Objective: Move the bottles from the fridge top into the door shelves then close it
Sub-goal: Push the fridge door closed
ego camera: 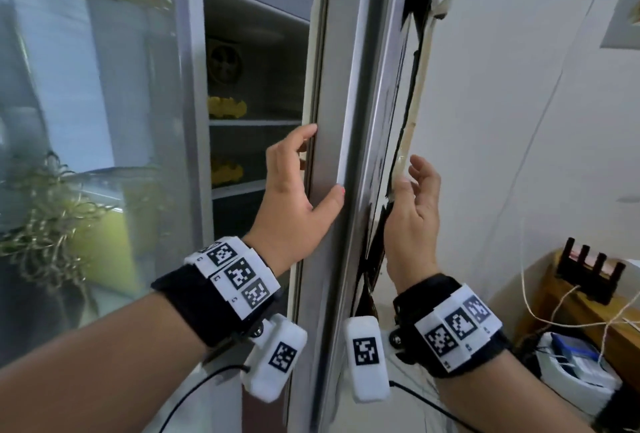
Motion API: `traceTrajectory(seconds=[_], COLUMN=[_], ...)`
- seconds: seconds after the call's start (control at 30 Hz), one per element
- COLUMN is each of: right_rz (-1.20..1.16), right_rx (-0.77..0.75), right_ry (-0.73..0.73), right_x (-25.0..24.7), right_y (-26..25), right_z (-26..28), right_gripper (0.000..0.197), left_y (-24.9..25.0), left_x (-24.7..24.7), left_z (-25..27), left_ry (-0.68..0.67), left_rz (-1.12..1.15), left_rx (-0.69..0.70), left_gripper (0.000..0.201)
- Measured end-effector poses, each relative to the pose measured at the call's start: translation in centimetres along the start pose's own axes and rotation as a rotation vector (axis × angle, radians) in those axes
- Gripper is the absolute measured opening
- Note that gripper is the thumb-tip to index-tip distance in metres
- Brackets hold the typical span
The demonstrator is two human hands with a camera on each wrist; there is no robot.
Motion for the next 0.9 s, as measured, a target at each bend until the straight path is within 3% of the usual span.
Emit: traceTrajectory(seconds=[0.4,0.9], right_rz=[-0.063,-0.003], right_rx=[0.055,0.084], right_ry=[-0.156,-0.303], right_x=[7.3,11.5], right_y=[1.3,5.0], right_z=[-0.5,-2.4], right_gripper=[0.048,0.044], left_y=[-4.1,-8.9], left_x=[-5.1,-6.8], left_z=[-1.2,-2.1], left_ry=[0.057,0.172], left_rz=[-0.218,-0.309], left_rx=[-0.055,-0.157], left_gripper=[0.060,0.068])
Point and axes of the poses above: each hand's wrist, its own z-axis away from the middle knuckle, its own x-axis out of the palm, y = z × x, the point moved 1 cm from there along -z, towards the middle knuckle, and after that the axes turned 6 degrees about -z, right-handed, at the moved point
